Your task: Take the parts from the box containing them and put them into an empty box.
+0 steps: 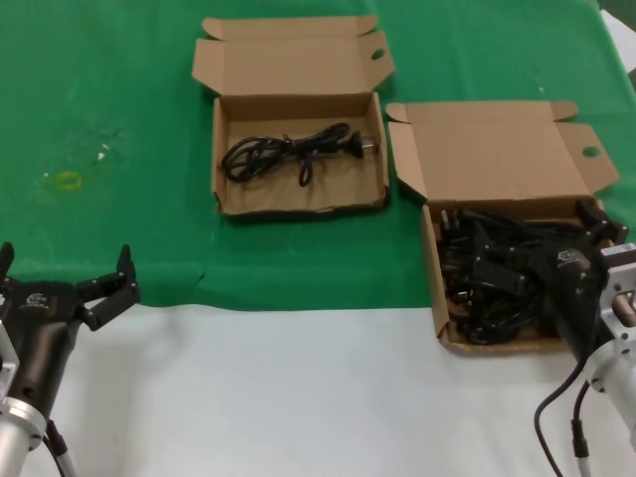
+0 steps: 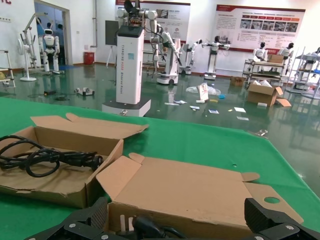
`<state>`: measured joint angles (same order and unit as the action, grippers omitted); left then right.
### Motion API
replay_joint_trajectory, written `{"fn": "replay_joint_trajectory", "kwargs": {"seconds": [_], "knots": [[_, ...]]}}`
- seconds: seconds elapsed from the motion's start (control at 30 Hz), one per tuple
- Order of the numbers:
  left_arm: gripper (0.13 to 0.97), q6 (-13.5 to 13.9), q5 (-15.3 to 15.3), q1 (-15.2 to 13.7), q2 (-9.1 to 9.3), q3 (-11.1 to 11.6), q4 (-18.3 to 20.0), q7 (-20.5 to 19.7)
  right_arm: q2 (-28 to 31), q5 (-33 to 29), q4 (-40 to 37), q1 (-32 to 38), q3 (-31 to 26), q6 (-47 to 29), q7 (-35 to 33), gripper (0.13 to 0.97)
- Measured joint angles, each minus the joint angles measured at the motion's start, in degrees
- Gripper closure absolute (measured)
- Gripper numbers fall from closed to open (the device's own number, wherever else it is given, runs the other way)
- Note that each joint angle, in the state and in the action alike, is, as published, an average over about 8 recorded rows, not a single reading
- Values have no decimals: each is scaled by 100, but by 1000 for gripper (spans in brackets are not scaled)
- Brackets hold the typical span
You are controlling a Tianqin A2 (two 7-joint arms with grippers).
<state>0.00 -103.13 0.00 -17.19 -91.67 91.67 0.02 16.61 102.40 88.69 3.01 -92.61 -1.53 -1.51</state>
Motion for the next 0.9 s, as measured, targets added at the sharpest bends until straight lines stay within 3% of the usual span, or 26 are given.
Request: {"fn": "replay_joint_trajectory", "kwargs": {"seconds": [0.9], "knots": [[132,0,0,0,0,0,0,-2,0,0,0,0,0,0,0,129]]}}
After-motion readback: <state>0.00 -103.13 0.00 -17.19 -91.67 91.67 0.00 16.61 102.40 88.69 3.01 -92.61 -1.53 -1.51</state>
